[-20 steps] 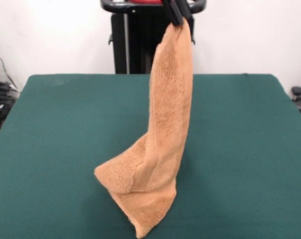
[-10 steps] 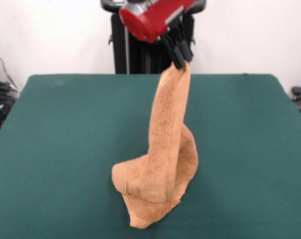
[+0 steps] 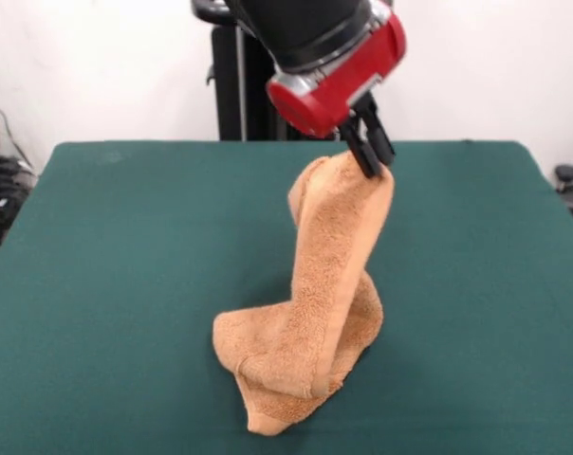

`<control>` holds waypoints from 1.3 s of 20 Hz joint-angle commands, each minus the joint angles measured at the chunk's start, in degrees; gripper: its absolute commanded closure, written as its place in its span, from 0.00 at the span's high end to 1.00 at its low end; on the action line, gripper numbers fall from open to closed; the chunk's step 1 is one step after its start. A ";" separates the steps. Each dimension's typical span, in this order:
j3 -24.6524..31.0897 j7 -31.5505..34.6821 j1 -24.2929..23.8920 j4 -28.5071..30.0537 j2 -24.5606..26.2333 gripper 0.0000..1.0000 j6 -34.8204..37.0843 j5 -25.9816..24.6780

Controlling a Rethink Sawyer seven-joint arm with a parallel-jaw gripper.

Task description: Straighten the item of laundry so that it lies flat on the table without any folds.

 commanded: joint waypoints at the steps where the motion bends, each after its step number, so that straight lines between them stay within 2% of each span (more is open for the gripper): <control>1: 9.23 5.60 1.69 10.31 4.24 0.00 -9.27 3.11; 10: 10.09 7.90 2.58 10.25 5.53 0.00 -12.25 1.72; 15: 10.09 6.51 0.57 10.50 4.71 0.00 -11.23 0.66; 22: 7.55 -1.02 -7.33 10.72 -1.60 0.00 -0.21 -3.32; 26: 7.58 -6.26 -12.14 10.13 -1.75 0.00 3.94 -7.01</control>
